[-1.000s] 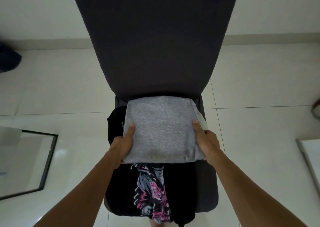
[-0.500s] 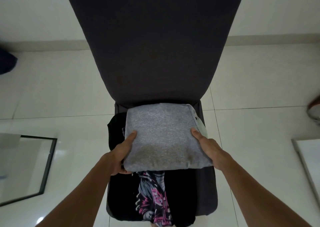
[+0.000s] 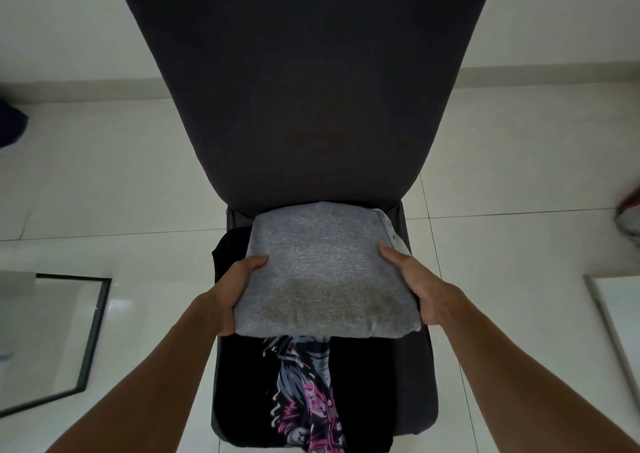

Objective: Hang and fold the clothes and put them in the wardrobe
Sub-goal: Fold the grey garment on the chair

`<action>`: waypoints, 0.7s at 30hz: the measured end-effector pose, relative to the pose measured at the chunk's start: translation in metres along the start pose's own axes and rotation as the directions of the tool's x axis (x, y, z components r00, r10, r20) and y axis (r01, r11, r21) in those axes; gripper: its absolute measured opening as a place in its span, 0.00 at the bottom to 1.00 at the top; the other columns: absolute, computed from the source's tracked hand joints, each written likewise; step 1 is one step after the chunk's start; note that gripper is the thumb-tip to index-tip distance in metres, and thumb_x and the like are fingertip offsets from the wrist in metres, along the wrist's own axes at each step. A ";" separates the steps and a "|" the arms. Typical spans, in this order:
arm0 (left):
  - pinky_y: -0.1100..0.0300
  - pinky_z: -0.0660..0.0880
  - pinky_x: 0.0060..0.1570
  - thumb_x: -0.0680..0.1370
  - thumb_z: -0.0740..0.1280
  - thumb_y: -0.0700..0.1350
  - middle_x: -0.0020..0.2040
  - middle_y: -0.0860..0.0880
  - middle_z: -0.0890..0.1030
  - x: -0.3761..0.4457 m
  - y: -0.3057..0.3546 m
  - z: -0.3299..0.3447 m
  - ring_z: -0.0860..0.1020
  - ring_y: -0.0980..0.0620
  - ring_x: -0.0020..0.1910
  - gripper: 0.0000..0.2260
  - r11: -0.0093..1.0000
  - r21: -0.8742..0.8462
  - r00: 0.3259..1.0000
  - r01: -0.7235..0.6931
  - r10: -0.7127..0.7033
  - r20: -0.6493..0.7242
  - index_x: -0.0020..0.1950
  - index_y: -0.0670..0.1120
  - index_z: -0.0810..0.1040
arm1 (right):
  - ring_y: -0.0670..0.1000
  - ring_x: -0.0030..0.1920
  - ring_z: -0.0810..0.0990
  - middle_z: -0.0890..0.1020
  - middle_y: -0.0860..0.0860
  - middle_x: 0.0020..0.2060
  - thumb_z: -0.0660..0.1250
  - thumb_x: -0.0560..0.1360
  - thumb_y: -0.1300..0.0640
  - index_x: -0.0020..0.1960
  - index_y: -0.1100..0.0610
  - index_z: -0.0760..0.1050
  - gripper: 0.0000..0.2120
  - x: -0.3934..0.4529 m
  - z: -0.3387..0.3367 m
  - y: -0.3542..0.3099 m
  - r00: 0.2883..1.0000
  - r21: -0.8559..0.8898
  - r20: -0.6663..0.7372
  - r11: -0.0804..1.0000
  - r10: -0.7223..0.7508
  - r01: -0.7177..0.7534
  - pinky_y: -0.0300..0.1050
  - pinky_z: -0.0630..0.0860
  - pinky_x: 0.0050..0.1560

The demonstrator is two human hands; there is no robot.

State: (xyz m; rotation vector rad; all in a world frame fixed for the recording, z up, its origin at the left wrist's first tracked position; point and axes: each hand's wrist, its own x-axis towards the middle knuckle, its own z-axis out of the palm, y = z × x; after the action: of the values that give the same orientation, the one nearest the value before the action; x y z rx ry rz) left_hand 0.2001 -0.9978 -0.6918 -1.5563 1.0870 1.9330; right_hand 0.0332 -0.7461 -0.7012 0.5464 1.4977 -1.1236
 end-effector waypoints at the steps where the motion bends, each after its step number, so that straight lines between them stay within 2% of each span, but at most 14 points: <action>1: 0.46 0.79 0.50 0.74 0.69 0.61 0.51 0.37 0.85 0.003 0.003 -0.001 0.84 0.37 0.50 0.25 1.000 -0.006 1.000 0.004 -0.004 0.003 0.60 0.43 0.80 | 0.62 0.52 0.85 0.86 0.61 0.51 0.77 0.65 0.35 0.60 0.58 0.79 0.34 0.002 0.003 -0.004 1.000 -0.018 0.006 1.000 -0.006 0.006 0.58 0.79 0.59; 3: 0.46 0.79 0.50 0.74 0.69 0.64 0.52 0.37 0.85 0.008 0.009 -0.002 0.84 0.37 0.51 0.27 1.000 -0.008 1.000 0.007 -0.007 0.002 0.60 0.43 0.80 | 0.62 0.50 0.86 0.86 0.60 0.49 0.79 0.64 0.38 0.61 0.59 0.79 0.34 0.006 0.008 -0.009 1.000 -0.043 -0.007 0.999 -0.021 0.021 0.58 0.80 0.57; 5: 0.46 0.79 0.49 0.75 0.70 0.61 0.52 0.37 0.85 0.013 0.013 -0.001 0.84 0.37 0.51 0.26 1.000 0.012 1.000 -0.008 0.008 0.000 0.61 0.42 0.80 | 0.61 0.48 0.86 0.87 0.60 0.47 0.78 0.67 0.41 0.60 0.60 0.79 0.30 0.009 0.013 -0.012 0.999 -0.050 -0.035 0.998 -0.030 0.028 0.57 0.81 0.53; 6: 0.46 0.79 0.48 0.75 0.70 0.59 0.52 0.37 0.85 0.013 0.014 -0.001 0.84 0.38 0.50 0.24 1.000 0.019 1.000 -0.022 0.022 -0.009 0.61 0.41 0.79 | 0.61 0.48 0.86 0.87 0.60 0.46 0.78 0.67 0.41 0.60 0.59 0.79 0.30 0.009 0.015 -0.012 0.999 -0.040 -0.037 0.999 -0.034 0.032 0.56 0.81 0.52; 9: 0.48 0.80 0.45 0.76 0.71 0.55 0.52 0.37 0.84 0.012 0.014 -0.001 0.83 0.38 0.49 0.22 0.998 0.042 0.998 -0.050 0.052 -0.040 0.60 0.39 0.79 | 0.60 0.48 0.86 0.87 0.58 0.48 0.80 0.61 0.35 0.60 0.58 0.78 0.37 0.008 0.020 -0.012 0.996 -0.072 -0.050 0.995 -0.075 0.072 0.58 0.81 0.54; 12: 0.48 0.80 0.43 0.76 0.72 0.54 0.51 0.38 0.85 0.003 0.015 -0.003 0.84 0.38 0.48 0.20 0.994 0.059 0.993 -0.091 0.094 -0.066 0.59 0.39 0.79 | 0.60 0.48 0.85 0.85 0.57 0.50 0.79 0.65 0.39 0.61 0.58 0.76 0.34 0.001 0.027 -0.011 0.986 -0.124 -0.081 0.983 -0.144 0.133 0.54 0.81 0.50; 14: 0.49 0.80 0.42 0.76 0.72 0.53 0.48 0.39 0.86 -0.008 0.015 -0.003 0.84 0.40 0.46 0.17 0.990 0.055 0.989 -0.126 0.130 -0.065 0.57 0.41 0.80 | 0.60 0.48 0.85 0.85 0.58 0.50 0.80 0.65 0.41 0.62 0.59 0.76 0.33 -0.007 0.029 -0.008 0.982 -0.115 -0.083 0.980 -0.170 0.160 0.56 0.82 0.50; 17: 0.47 0.81 0.46 0.78 0.71 0.52 0.49 0.41 0.86 -0.029 0.014 -0.003 0.84 0.40 0.48 0.15 0.984 0.049 0.984 -0.173 0.174 -0.029 0.59 0.44 0.80 | 0.60 0.46 0.86 0.86 0.58 0.49 0.81 0.65 0.45 0.61 0.61 0.76 0.32 -0.025 0.028 0.000 0.974 -0.070 -0.078 0.976 -0.211 0.206 0.59 0.83 0.51; 19: 0.45 0.80 0.50 0.77 0.71 0.51 0.52 0.40 0.85 -0.052 0.014 0.001 0.84 0.39 0.51 0.16 0.980 0.065 0.981 -0.190 0.191 -0.014 0.61 0.44 0.80 | 0.59 0.46 0.87 0.86 0.58 0.48 0.81 0.68 0.49 0.61 0.61 0.76 0.28 -0.052 0.025 0.007 0.964 -0.024 -0.091 0.968 -0.250 0.249 0.56 0.83 0.48; 21: 0.45 0.80 0.50 0.78 0.70 0.49 0.54 0.39 0.84 -0.079 0.014 0.011 0.83 0.38 0.52 0.17 0.977 0.104 0.982 -0.187 0.188 0.009 0.62 0.41 0.79 | 0.58 0.46 0.87 0.87 0.57 0.48 0.80 0.68 0.51 0.61 0.61 0.77 0.26 -0.084 0.019 0.015 0.954 0.017 -0.104 0.958 -0.283 0.286 0.53 0.83 0.46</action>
State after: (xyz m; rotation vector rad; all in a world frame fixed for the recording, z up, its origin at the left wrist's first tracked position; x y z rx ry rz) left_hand 0.2045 -0.9866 -0.6117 -1.4436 1.3559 1.9600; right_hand 0.0770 -0.7357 -0.6265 0.4224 1.6868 -1.3607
